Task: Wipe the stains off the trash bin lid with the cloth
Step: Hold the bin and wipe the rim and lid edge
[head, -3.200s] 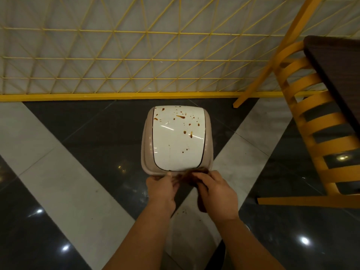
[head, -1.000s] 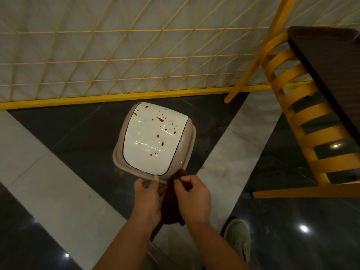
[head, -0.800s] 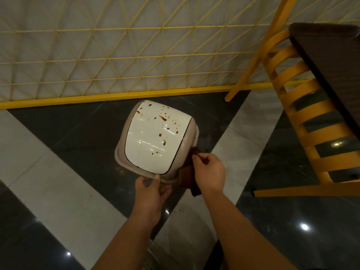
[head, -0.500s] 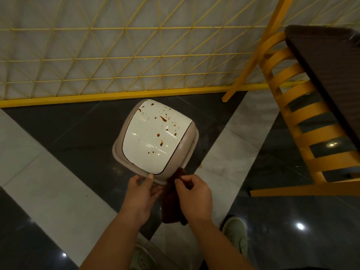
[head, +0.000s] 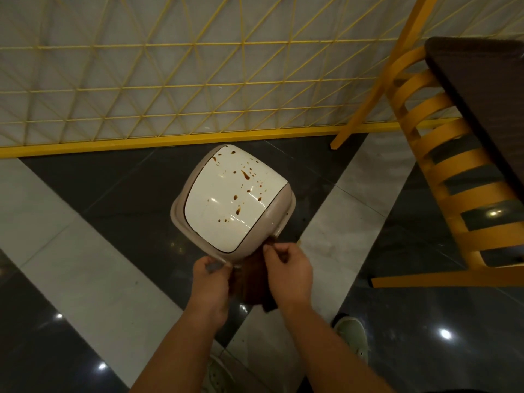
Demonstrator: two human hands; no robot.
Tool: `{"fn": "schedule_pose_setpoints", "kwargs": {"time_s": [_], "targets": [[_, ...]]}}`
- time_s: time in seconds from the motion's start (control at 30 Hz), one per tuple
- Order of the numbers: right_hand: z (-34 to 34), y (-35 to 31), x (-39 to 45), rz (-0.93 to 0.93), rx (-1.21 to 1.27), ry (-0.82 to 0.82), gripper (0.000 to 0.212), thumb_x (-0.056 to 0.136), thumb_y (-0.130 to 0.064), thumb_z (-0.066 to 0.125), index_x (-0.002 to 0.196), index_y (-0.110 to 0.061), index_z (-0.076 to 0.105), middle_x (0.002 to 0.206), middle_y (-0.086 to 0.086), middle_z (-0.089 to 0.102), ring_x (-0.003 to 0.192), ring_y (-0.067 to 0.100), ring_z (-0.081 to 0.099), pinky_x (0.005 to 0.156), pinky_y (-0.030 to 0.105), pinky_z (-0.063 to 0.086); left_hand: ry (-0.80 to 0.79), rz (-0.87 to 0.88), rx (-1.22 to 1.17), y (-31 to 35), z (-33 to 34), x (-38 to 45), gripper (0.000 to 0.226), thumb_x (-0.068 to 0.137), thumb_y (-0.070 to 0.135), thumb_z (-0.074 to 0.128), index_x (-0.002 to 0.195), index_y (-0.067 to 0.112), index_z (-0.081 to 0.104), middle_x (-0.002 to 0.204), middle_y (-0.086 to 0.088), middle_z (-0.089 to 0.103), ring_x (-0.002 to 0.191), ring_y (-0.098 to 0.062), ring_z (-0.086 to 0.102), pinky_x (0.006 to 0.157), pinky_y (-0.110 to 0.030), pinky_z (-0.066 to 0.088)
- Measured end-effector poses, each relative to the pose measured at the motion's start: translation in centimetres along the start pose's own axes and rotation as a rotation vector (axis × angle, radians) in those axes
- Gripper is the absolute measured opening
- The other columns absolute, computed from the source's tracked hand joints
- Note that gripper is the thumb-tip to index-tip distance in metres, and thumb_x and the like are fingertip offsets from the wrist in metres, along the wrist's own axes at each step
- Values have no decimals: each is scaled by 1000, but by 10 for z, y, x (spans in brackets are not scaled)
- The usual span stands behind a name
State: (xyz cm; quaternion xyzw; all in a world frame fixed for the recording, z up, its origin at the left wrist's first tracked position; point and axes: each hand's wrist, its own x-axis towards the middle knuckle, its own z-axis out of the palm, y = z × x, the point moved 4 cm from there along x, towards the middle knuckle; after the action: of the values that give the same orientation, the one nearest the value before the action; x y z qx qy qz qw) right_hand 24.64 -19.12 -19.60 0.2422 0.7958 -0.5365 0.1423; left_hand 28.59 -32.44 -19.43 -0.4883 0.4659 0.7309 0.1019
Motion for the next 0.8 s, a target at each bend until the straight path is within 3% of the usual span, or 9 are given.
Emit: {"fn": "schedule_pose_setpoints", "kwargs": {"time_s": [0.17,0.4,0.6,0.7,0.8], "targets": [[-23,-25,46,25,9,111,5,89,-32,61,84,-32,60,80,-10,64,77,8,61,73,29,53,-58,-21,-36,2,-4,5,36,95,1,50,123,22,41,114,-18,63,100,-30,66,90,-42,51],[13,9,-14,21,-27,-54,3,85,-30,66,87,-28,66,80,-11,66,74,3,61,70,28,56,-29,33,32,1,-4,6,25,95,6,53,114,21,49,105,-6,63,92,-19,61,69,-31,50],[-25,-31,59,27,-55,100,2,88,-33,62,86,-32,62,80,-10,63,77,8,60,68,25,49,-69,16,13,5,-8,12,36,94,1,51,123,19,42,116,-16,61,103,-29,64,94,-44,51],[-27,-39,68,14,-63,152,4,89,-31,60,92,-30,62,81,-12,61,78,7,60,70,26,49,-79,16,6,6,-5,11,36,94,0,50,124,18,42,113,-14,61,102,-28,63,93,-42,50],[-7,-18,34,-61,-75,66,7,88,-30,61,94,-30,64,82,-15,62,77,3,59,74,27,53,-46,30,-2,3,-2,13,35,94,1,51,126,13,44,115,-14,62,102,-27,64,86,-39,53]]}}
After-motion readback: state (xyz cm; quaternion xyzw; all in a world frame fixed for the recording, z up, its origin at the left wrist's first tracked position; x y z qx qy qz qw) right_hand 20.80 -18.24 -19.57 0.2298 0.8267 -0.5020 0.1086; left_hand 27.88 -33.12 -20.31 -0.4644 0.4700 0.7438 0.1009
